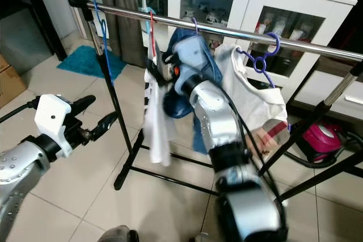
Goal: Hang hanger
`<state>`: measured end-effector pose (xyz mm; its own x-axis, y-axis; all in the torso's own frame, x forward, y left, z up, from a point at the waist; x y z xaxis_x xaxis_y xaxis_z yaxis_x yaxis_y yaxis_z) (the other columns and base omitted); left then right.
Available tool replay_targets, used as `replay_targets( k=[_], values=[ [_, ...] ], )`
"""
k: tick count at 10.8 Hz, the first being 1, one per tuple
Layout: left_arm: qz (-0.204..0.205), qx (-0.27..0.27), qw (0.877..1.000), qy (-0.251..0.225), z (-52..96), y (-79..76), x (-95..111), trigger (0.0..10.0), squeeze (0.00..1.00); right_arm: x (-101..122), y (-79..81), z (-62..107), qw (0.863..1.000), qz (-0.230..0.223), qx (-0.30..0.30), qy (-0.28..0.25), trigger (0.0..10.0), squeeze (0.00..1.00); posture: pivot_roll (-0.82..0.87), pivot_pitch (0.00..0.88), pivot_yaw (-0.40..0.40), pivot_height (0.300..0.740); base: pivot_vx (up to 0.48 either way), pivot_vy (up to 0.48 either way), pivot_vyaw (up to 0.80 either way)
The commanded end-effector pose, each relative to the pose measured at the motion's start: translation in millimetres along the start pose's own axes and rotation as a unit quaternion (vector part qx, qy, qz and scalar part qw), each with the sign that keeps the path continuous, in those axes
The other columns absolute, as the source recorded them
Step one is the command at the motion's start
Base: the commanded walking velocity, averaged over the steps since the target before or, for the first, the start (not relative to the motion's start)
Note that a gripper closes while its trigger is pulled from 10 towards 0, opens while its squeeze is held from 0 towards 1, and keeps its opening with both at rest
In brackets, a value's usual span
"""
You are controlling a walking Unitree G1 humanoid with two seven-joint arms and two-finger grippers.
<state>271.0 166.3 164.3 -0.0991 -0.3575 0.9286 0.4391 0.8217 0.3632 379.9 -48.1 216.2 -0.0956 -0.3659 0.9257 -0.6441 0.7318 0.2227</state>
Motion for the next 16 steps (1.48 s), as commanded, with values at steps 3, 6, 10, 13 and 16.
replay_targets(
  k=[3, 6, 10, 13, 16],
  values=[
    [0.052, 0.102, 0.993, -0.015, 2.1, 4.8, 2.3, 10.0, 0.0, 16.6, -15.0, 44.4, 0.994, -0.054, -0.084, -0.054, 10.0, 0.0, -0.02, 0.0, -0.02, 0.74, 0.0, 0.0, 0.0],
    [0.073, 0.145, 0.987, -0.005, 8.7, -15.8, -4.4, 10.0, 0.0, -27.5, -14.2, 108.6, 0.987, -0.007, -0.143, 0.072, 10.0, 0.0, -0.02, 0.0, -0.054, 0.74, 0.0, -0.19, 0.0],
    [0.069, 0.137, 0.988, 0.009, 3.9, -27.7, -15.0, 10.0, 0.0, -42.6, -10.6, 116.2, 0.981, 0.003, -0.166, 0.104, 10.0, 0.0, 0.0, 0.0, -0.047, 0.74, 0.0, -0.333, 0.0],
    [0.072, 0.148, 0.986, 0.013, 7.0, -28.2, -17.7, 10.0, 0.0, -48.5, -15.5, 107.6, 0.98, -0.015, -0.168, 0.105, 10.0, 0.0, 0.06, 0.0, -0.072, 0.74, 0.0, -0.335, 0.0],
    [0.057, 0.164, 0.983, 0.053, 15.5, -29.4, -35.9, 10.0, 0.0, -54.7, -20.5, 107.1, 0.977, 0.002, -0.168, 0.131, 10.0, 0.0, 0.05, 0.0, -0.082, 0.74, 0.0, -0.11, 0.0]
  ],
)
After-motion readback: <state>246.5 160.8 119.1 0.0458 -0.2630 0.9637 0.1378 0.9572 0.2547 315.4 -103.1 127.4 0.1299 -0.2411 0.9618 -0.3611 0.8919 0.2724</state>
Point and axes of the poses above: a point about 5 cm out from each wrist's last joint towards the gripper, its own z axis pointing back from the gripper into the wrist, its own x axis along the axis of the wrist's last joint, y = z × x, the point moved 3 cm from there along -z, pointing out of the wrist towards the gripper, and after that the axes turned 12 degrees about -z, right-handed, at the moved point
